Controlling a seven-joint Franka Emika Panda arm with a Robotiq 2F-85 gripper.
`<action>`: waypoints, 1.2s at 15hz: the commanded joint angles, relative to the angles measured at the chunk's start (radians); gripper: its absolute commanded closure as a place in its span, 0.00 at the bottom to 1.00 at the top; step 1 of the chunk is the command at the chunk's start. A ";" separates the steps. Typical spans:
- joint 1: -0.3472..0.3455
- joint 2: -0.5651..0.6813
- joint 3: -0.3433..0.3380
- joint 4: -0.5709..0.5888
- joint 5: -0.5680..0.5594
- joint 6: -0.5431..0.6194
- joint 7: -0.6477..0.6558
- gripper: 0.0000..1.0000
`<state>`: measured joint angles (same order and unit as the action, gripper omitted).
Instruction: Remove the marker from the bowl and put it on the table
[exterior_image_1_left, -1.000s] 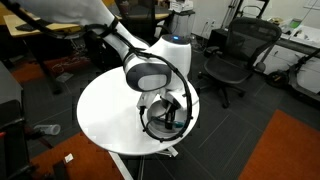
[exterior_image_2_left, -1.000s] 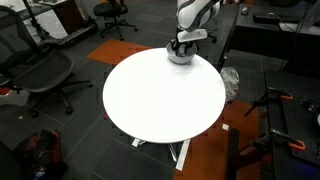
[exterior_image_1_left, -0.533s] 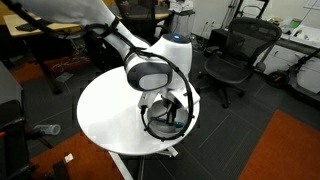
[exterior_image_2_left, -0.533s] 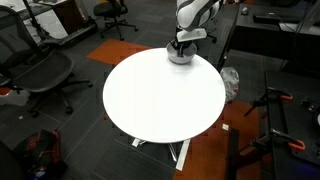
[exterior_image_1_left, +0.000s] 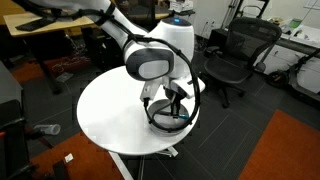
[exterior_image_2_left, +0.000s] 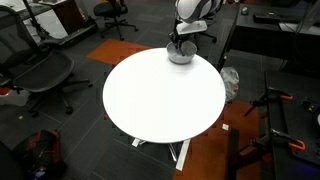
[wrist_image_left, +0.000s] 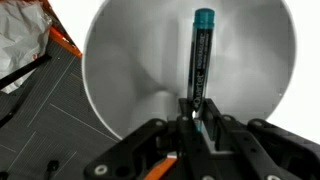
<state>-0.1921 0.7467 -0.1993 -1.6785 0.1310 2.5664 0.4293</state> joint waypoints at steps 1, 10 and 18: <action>0.051 -0.139 -0.039 -0.125 -0.037 0.026 -0.040 0.95; 0.150 -0.401 -0.035 -0.373 -0.201 0.107 -0.102 0.95; 0.222 -0.551 0.029 -0.555 -0.304 0.166 -0.137 0.95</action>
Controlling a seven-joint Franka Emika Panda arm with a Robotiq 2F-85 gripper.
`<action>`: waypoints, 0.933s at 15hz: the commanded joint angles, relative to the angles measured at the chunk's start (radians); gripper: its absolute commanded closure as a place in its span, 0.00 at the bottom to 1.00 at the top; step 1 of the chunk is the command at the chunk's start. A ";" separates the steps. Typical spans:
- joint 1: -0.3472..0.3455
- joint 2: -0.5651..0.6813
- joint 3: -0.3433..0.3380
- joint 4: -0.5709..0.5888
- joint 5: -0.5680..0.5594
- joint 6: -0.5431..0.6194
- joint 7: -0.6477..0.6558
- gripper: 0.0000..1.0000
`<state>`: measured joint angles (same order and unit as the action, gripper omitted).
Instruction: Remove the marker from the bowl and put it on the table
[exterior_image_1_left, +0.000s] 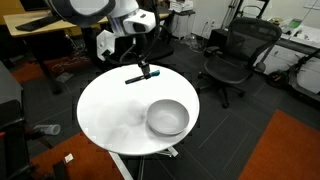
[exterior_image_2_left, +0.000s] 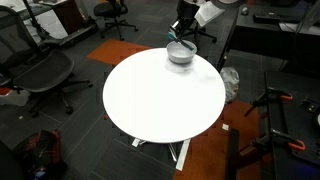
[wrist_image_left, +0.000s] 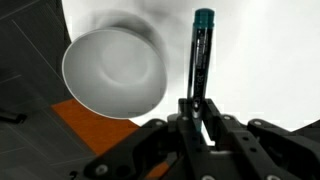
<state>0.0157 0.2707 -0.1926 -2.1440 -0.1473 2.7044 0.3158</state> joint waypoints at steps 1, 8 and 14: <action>0.019 -0.082 0.034 -0.104 -0.027 0.023 -0.024 0.95; 0.026 -0.036 0.066 -0.134 -0.019 0.004 0.017 0.95; 0.020 0.059 0.049 -0.117 -0.001 0.024 0.026 0.95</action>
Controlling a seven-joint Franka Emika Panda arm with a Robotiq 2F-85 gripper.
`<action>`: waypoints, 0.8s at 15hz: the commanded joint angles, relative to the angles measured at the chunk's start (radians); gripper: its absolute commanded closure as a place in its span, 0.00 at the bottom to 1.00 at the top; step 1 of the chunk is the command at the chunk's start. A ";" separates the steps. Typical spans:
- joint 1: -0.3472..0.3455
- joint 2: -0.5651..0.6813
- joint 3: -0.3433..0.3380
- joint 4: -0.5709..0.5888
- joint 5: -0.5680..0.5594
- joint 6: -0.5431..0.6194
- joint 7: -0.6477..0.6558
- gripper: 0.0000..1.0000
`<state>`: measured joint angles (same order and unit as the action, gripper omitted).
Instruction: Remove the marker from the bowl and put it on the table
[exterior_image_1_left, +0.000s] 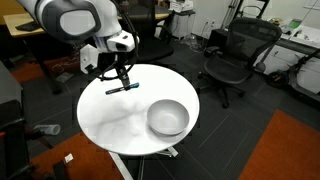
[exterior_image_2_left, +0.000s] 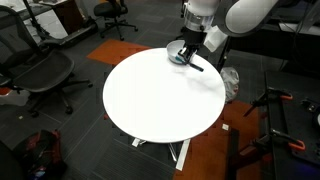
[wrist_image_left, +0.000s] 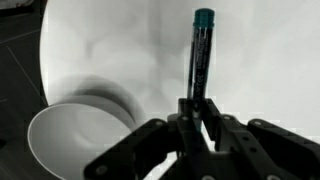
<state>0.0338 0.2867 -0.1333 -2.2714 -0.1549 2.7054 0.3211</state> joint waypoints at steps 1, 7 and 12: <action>0.004 0.061 -0.014 0.015 0.009 0.026 0.024 0.95; -0.003 0.151 -0.031 0.033 0.047 0.082 0.004 0.95; -0.005 0.197 -0.048 0.047 0.066 0.136 -0.010 0.95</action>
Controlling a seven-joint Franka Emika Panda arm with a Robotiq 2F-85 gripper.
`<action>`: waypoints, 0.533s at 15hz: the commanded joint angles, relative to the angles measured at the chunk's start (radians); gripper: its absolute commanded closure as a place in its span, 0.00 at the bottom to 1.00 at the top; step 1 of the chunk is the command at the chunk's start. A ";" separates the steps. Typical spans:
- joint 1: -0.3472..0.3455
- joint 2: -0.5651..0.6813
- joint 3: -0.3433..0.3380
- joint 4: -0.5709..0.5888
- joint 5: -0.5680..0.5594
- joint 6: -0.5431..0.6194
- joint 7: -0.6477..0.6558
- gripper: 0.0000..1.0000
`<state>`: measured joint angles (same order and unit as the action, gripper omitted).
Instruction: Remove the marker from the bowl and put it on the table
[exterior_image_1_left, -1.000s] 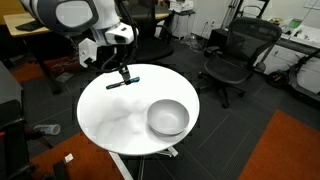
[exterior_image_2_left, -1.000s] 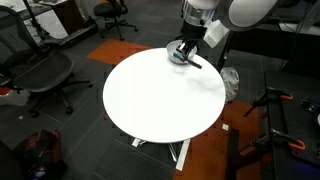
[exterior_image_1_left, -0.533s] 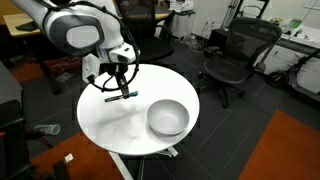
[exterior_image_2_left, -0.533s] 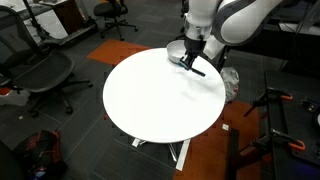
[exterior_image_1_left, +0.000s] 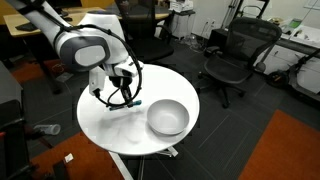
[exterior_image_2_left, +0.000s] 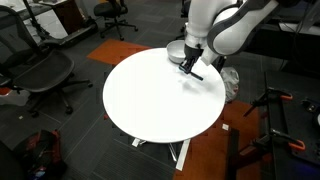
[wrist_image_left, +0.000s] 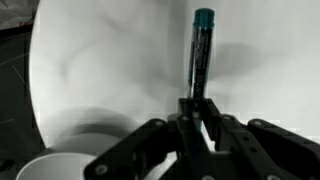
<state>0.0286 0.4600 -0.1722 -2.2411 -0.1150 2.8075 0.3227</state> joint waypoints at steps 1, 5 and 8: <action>0.001 0.028 -0.012 0.019 0.029 0.038 -0.014 0.95; 0.001 0.022 -0.017 0.018 0.040 0.041 -0.018 0.42; 0.016 0.001 -0.031 0.010 0.028 0.040 -0.008 0.20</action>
<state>0.0258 0.4846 -0.1821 -2.2193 -0.0954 2.8267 0.3209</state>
